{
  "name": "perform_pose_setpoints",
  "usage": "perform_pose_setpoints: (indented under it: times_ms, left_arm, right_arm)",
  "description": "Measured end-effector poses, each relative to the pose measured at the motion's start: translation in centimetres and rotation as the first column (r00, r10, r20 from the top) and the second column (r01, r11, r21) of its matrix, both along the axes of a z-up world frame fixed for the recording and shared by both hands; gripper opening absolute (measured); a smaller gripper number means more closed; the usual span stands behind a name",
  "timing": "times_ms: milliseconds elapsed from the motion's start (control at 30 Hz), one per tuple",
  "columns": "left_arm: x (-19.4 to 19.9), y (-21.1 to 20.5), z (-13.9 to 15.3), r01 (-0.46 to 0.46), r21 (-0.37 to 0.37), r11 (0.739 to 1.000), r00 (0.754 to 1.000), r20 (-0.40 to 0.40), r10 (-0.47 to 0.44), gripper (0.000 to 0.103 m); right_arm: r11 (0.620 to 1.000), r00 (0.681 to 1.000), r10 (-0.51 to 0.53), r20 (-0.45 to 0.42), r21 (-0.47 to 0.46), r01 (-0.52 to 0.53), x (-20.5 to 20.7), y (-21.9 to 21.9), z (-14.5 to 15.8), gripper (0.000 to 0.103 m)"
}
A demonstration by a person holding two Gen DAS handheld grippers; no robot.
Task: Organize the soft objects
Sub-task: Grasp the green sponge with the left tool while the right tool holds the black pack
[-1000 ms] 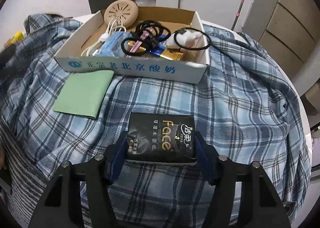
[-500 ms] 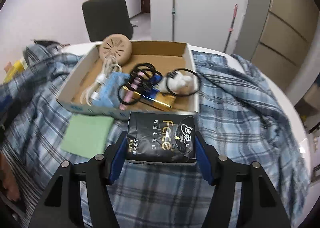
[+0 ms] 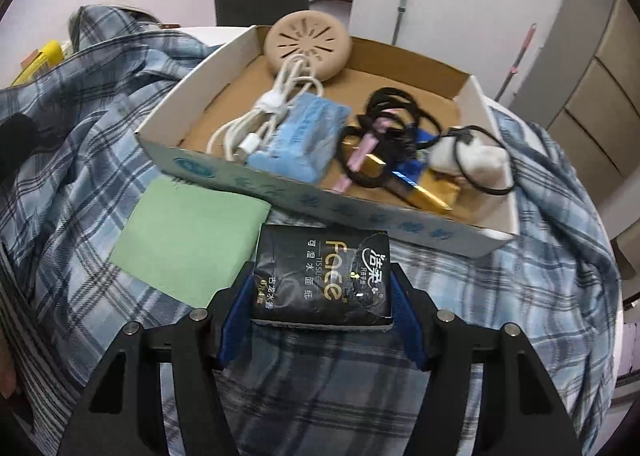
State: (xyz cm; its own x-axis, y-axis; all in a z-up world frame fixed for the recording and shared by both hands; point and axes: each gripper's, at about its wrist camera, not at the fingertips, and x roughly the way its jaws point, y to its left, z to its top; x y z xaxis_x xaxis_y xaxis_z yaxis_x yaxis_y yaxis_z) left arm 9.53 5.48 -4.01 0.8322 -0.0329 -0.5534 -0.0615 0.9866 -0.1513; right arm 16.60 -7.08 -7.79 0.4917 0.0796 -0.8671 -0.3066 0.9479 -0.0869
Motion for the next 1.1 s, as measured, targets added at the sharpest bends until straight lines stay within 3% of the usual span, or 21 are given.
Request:
perform_pose_setpoints:
  times_ms: [233, 333, 433, 600, 733, 867, 1100]
  left_arm:
    - [0.5, 0.8, -0.2, -0.002, -0.037, 0.999, 1.000, -0.028, 0.001, 0.103]
    - [0.9, 1.0, -0.1, 0.043, -0.045, 0.998, 0.998, -0.052, -0.045, 0.103]
    - [1.9, 0.2, -0.3, 0.102, -0.005, 0.995, 0.987, -0.127, -0.102, 0.103]
    - [3.4, -1.3, -1.9, 0.168, -0.117, 0.979, 0.939, -0.285, -0.195, 0.101]
    - [4.4, -3.2, -2.2, 0.195, -0.179, 0.964, 0.908, -0.340, -0.247, 0.101]
    - [5.4, -4.1, -2.6, 0.180, -0.216, 0.960, 0.889, -0.382, -0.253, 0.101]
    - [6.6, -5.2, -4.2, 0.188, -0.217, 0.958, 0.849, -0.454, -0.270, 0.101]
  right_arm:
    - [0.996, 0.999, 0.051, -0.015, 0.070, -0.050, -0.5, 0.9, 0.3, 0.062]
    - [0.991, 0.997, 0.056, -0.046, 0.121, -0.051, -1.0, 0.2, 1.2, 0.062]
    - [0.989, 0.998, 0.029, -0.047, 0.144, -0.022, -1.9, -1.3, 2.0, 0.062]
    - [0.998, 0.997, -0.007, 0.083, 0.063, 0.001, -2.6, -3.1, 3.2, 0.062]
    - [0.998, 0.990, -0.058, 0.126, 0.041, 0.054, -1.7, -4.0, 2.2, 0.062]
    - [0.992, 0.994, -0.109, 0.027, 0.074, 0.107, -0.8, -5.1, 0.7, 0.062]
    - [0.983, 0.992, -0.125, -0.026, 0.130, 0.127, -0.2, -6.2, -0.2, 0.062]
